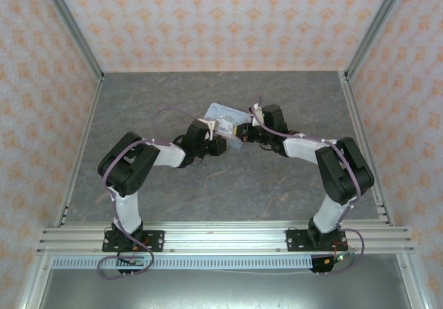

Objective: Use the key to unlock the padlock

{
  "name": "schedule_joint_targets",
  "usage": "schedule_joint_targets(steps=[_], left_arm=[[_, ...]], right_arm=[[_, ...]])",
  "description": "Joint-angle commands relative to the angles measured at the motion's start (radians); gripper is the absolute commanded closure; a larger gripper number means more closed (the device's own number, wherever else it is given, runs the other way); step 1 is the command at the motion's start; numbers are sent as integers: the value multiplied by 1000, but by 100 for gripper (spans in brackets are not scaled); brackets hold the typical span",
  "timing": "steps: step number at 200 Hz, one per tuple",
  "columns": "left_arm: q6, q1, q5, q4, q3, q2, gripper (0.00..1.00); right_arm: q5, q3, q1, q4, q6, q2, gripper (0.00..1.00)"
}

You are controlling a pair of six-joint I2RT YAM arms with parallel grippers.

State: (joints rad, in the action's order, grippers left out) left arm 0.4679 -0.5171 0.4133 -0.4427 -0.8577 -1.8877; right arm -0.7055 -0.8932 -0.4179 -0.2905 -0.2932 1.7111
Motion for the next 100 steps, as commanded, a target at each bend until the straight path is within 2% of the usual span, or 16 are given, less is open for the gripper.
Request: schedule_joint_targets(steps=[1, 34, 67, 100], left_arm=[[48, -5, 16, -33, -9, 35, 73], [143, -5, 61, -25, -7, 68, 73], [232, -5, 101, 63, -42, 85, 77], [295, -4, 133, 149, -74, 104, 80]], right_arm=[[21, 20, 2, 37, 33, -77, 100], [32, 79, 2, 121, 119, -202, 100], [25, 192, -1, 195, 213, -357, 100], [96, 241, -64, 274, 312, -427, 100]])
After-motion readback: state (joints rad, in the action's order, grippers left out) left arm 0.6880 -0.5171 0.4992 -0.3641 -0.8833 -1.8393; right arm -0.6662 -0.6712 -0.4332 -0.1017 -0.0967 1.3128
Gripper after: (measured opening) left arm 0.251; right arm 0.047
